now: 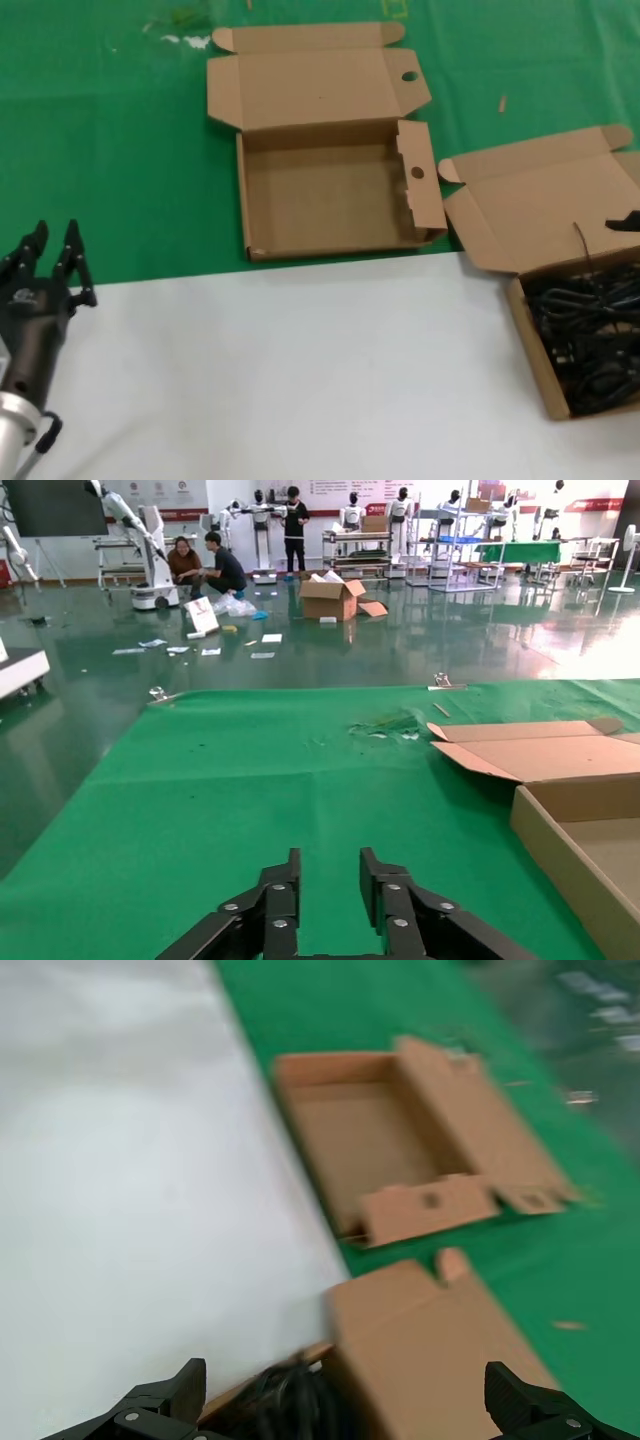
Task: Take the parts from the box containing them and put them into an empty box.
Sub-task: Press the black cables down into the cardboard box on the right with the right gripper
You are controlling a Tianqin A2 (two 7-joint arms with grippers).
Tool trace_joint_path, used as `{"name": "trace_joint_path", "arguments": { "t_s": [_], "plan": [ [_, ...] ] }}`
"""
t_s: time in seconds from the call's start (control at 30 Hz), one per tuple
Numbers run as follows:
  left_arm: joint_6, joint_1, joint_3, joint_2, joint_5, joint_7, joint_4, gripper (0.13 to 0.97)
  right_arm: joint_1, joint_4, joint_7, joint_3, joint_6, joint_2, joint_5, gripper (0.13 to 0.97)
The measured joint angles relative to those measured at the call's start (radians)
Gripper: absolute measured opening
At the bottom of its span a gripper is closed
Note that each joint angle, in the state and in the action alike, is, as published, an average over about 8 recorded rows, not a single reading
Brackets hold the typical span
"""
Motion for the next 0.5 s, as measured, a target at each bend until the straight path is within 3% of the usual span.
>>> {"name": "trace_joint_path", "arguments": {
  "t_s": [0.23, 0.5],
  "plan": [
    [0.000, 0.000, 0.000, 0.000, 0.000, 0.000, 0.000, 0.254, 0.203, -0.091, -0.067, -0.133, -0.254, 0.069, -0.029, 0.966],
    [0.000, 0.000, 0.000, 0.000, 0.000, 0.000, 0.000, 0.175, 0.437, -0.235, -0.140, -0.289, -0.426, 0.001, -0.151, 0.947]
  ]
}}
